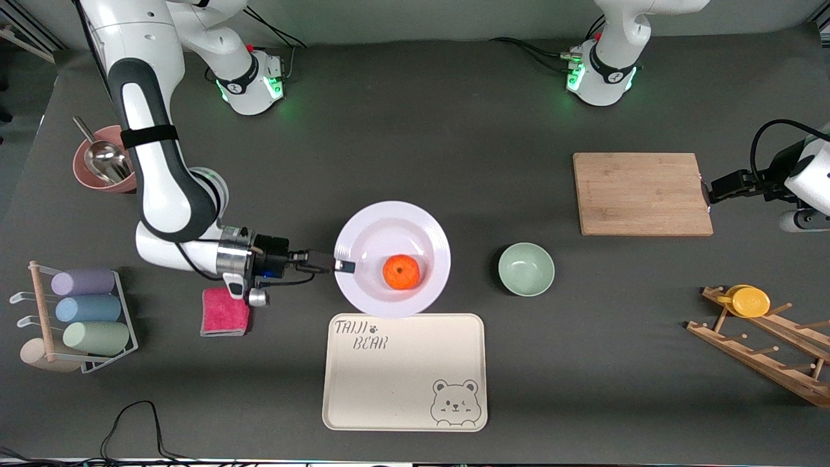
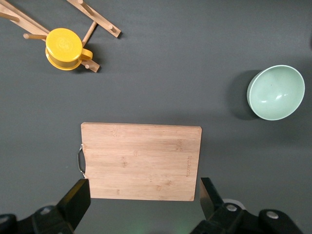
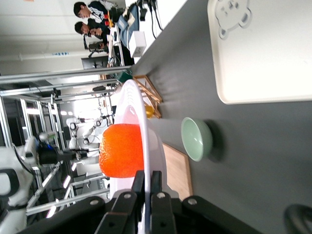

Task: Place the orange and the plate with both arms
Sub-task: 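Slide the plate with the orange onto the cream tray with the right gripper, then release the plate rim and open the right gripper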

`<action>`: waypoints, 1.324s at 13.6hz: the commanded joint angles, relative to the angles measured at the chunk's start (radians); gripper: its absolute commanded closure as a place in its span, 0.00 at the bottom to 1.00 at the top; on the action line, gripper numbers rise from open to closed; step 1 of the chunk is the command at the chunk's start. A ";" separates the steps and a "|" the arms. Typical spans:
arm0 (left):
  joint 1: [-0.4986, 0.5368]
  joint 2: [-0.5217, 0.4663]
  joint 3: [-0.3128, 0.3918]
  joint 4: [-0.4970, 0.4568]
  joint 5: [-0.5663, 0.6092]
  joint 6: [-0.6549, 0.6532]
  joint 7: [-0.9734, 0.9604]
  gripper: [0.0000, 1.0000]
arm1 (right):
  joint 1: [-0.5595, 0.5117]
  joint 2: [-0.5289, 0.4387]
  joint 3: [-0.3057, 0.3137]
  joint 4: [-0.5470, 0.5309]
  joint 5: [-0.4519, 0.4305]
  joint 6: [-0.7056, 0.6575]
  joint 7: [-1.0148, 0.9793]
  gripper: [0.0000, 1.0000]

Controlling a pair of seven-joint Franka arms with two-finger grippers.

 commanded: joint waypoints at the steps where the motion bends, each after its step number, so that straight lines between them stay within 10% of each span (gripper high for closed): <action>1: -0.003 -0.035 0.006 -0.029 0.000 0.014 0.008 0.00 | -0.012 0.187 0.001 0.283 -0.033 -0.015 0.128 1.00; 7: -0.010 -0.033 0.006 -0.042 0.005 0.014 0.003 0.00 | -0.113 0.583 0.009 0.748 -0.030 -0.005 0.141 1.00; 18: -0.011 -0.030 0.004 -0.058 0.005 0.046 0.000 0.00 | -0.117 0.802 0.042 0.891 -0.028 0.168 -0.003 1.00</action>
